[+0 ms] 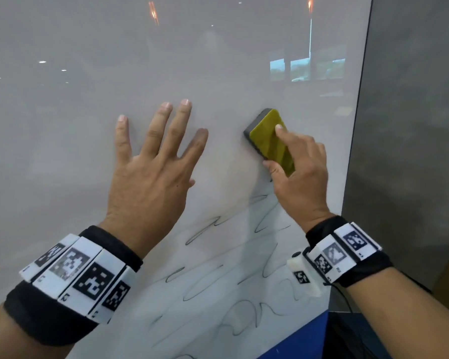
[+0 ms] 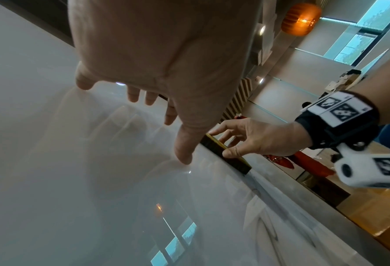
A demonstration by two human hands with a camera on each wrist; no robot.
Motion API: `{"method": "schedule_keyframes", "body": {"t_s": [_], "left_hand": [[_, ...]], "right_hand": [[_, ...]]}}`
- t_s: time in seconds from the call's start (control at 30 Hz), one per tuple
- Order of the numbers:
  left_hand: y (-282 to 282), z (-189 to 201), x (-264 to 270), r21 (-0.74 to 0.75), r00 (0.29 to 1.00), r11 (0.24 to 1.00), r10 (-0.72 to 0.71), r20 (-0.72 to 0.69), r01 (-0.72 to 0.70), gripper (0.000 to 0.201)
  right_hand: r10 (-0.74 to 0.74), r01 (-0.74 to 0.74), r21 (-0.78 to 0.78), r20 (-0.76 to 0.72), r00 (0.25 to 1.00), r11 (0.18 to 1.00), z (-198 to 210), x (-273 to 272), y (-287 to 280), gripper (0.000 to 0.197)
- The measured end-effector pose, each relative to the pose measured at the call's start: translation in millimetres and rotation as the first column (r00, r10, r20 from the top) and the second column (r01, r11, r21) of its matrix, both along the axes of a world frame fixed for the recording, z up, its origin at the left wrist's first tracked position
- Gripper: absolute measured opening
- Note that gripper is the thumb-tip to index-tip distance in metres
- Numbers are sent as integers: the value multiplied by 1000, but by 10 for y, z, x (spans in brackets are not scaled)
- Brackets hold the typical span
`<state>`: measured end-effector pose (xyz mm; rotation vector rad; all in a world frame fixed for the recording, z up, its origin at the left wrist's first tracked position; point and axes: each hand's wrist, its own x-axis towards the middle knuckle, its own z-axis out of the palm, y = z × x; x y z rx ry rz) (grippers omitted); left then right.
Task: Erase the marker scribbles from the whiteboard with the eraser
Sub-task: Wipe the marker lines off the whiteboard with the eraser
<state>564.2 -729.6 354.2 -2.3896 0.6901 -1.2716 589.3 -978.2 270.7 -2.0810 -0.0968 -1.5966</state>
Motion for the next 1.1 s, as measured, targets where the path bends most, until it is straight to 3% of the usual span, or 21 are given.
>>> {"method": "schedule_keyframes", "body": {"t_s": [0.2, 0.37, 0.5, 0.7, 0.9, 0.97, 1.1], "left_hand": [[-187, 11, 29, -17, 999, 999, 32, 7, -32, 82], [-236, 29, -9, -40, 999, 998, 46, 6, -46, 81], [-264, 40, -29, -35, 997, 997, 75, -4, -75, 86], [-388, 77, -58, -2, 987, 987, 162, -15, -162, 99], [-369, 75, -36, 3, 989, 989, 149, 7, -149, 95], [-383, 61, -31, -10, 989, 989, 146, 10, -146, 96], [-399, 57, -32, -36, 993, 992, 120, 14, -119, 97]], "right_hand": [[52, -58, -321, -27, 998, 945, -132, -47, -129, 55], [0, -2, -105, -19, 1000, 994, 92, 34, -653, 59], [4, -3, 14, -12, 1000, 1000, 21, 41, -503, 59], [34, -46, -226, -56, 998, 973, 15, -35, -504, 59], [-19, 24, 122, -39, 999, 992, 3, 47, -740, 60], [-6, 11, 105, -43, 999, 994, -111, 22, -540, 59], [51, -62, -148, -78, 996, 987, -322, -61, -318, 57]]}}
